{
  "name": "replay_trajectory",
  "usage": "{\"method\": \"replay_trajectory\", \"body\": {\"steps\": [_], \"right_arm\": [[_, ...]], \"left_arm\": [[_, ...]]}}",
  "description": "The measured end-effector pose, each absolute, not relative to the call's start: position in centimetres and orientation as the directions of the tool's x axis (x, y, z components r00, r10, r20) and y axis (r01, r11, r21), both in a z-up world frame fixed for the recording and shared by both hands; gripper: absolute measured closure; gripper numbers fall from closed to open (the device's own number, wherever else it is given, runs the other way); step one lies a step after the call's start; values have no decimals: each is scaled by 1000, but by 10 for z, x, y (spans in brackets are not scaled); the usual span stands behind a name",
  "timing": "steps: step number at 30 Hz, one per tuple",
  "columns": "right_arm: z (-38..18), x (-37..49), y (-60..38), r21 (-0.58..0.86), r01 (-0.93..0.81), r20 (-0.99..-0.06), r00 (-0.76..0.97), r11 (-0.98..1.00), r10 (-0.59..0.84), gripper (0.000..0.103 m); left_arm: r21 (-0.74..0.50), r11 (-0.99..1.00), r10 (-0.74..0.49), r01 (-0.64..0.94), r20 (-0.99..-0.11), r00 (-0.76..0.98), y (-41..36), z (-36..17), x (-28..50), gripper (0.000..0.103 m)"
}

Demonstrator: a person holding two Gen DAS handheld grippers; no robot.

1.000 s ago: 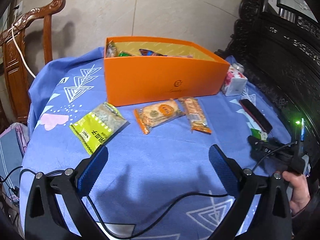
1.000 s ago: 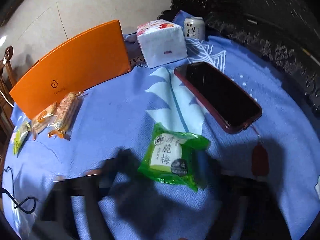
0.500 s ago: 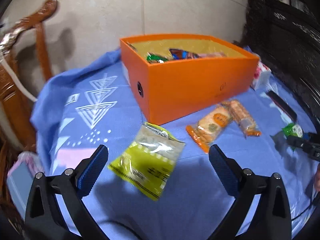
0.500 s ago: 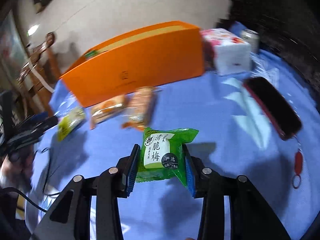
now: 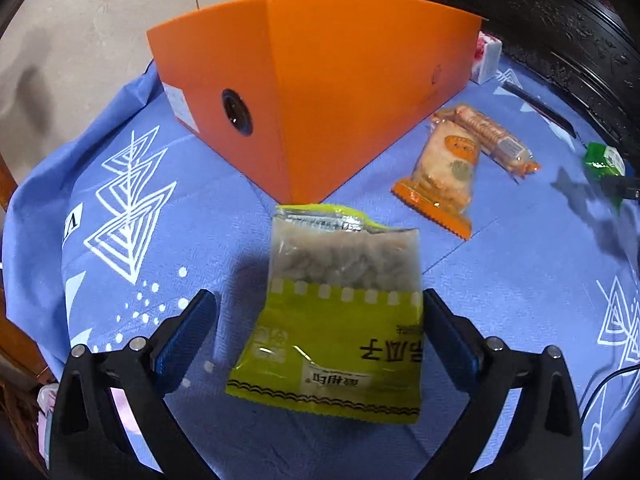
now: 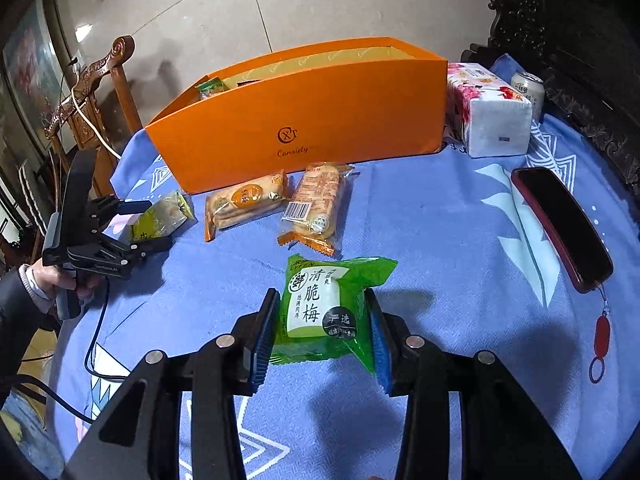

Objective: Organize snacks
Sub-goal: 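Grasp the yellow-green bag with the left tool while the right grasps the green plum pack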

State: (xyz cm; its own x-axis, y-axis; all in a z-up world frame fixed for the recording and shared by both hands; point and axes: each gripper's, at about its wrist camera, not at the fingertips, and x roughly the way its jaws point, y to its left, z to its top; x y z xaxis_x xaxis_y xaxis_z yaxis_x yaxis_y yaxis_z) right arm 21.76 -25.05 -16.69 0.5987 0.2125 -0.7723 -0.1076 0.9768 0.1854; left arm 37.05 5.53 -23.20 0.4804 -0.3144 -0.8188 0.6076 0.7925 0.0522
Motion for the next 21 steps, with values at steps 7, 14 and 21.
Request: {"method": "replay_trajectory", "body": {"steps": [7, 14, 21], "right_arm": [[-168, 219, -247, 176, -110, -779, 592, 978, 207, 61], [-168, 216, -242, 170, -116, -781, 590, 978, 206, 61], [-161, 208, -242, 174, -129, -766, 605, 976, 216, 61]], "left_arm": [[9, 776, -358, 631, -817, 452, 52, -235, 370, 6], [3, 755, -384, 655, -809, 446, 47, -229, 358, 35], [5, 807, -350, 591, -801, 485, 39, -227, 332, 39]]}}
